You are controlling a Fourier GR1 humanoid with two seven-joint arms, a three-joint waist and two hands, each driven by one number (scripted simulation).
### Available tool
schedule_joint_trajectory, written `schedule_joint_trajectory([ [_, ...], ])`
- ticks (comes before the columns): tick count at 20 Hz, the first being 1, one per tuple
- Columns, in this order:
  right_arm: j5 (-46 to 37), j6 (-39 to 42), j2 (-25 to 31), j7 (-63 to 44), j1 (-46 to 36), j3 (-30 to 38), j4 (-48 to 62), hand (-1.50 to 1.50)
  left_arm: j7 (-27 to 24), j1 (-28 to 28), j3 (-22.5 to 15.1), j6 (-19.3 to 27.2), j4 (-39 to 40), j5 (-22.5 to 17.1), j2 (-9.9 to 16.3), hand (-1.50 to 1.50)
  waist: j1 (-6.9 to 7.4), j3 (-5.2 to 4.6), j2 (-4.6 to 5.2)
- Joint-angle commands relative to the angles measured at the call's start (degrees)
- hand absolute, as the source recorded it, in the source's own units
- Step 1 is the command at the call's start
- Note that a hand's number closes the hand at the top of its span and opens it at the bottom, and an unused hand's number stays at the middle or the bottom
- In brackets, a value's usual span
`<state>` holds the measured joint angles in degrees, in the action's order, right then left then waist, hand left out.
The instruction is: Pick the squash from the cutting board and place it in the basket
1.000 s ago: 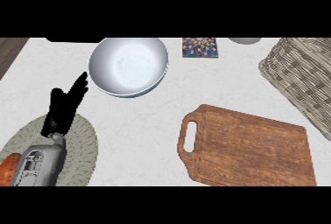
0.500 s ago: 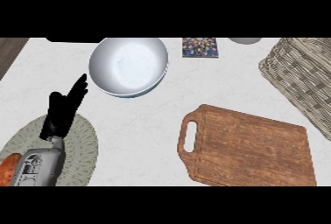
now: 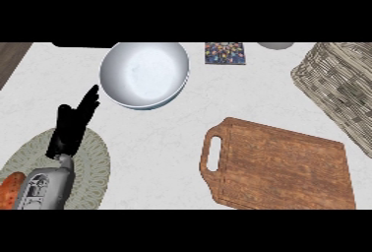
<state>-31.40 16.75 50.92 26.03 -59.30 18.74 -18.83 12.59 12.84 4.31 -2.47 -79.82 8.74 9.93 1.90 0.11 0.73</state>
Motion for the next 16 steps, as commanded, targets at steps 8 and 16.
schedule_joint_trajectory([
  [8,7.2,-0.3,11.1,-4.9,-0.4,10.2,8.4,-1.5,-1.0,0.1,0.1,0.4,-0.1,0.2,-0.3,0.0,0.05,0.05,0.24],
  [16,10.5,5.9,19.7,0.2,7.0,14.6,12.5,-1.5,0.5,0.8,-0.1,0.5,-1.0,0.0,-0.7,0.0,0.26,0.42,0.77],
])
